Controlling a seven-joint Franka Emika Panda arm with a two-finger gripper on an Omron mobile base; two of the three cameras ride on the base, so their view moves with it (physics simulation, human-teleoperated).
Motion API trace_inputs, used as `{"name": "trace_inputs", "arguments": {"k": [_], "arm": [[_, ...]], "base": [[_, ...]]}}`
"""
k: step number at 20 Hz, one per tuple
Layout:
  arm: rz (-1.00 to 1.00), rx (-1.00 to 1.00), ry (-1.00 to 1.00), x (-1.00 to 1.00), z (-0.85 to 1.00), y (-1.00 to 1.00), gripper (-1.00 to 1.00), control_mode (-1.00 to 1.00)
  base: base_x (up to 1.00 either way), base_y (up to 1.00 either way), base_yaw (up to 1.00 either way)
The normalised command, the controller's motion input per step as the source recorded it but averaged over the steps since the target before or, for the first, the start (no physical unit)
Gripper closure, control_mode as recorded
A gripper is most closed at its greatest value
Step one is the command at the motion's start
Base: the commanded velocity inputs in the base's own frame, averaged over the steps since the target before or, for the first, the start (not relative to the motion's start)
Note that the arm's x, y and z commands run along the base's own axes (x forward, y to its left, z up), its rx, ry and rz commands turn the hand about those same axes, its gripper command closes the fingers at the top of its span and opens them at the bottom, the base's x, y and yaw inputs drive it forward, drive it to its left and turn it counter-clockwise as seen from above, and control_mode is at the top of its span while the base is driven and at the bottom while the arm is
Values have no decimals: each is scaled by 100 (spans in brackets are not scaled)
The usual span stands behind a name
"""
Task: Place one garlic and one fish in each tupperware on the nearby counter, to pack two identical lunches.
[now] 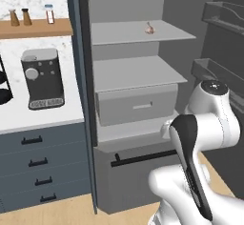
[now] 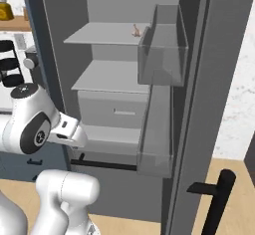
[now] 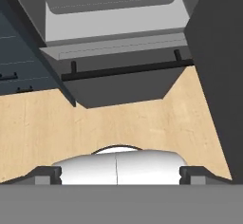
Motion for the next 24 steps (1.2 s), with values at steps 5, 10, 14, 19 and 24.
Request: {"name": "trace_inputs", "arguments": {"k": [5, 10, 14, 19, 24], "arm": [[0, 0, 0, 0, 0, 0, -100, 100], [0, 0, 0, 0, 0, 0, -100, 100], [0, 0, 0, 0, 0, 0, -100, 100], [0, 0, 0, 0, 0, 0, -100, 100], [0, 0, 0, 0, 0, 0, -100, 100]], "base": [[13, -3, 0], [27, -4, 0], [40, -18, 0], [45, -17, 0], [30, -28, -1]]}}
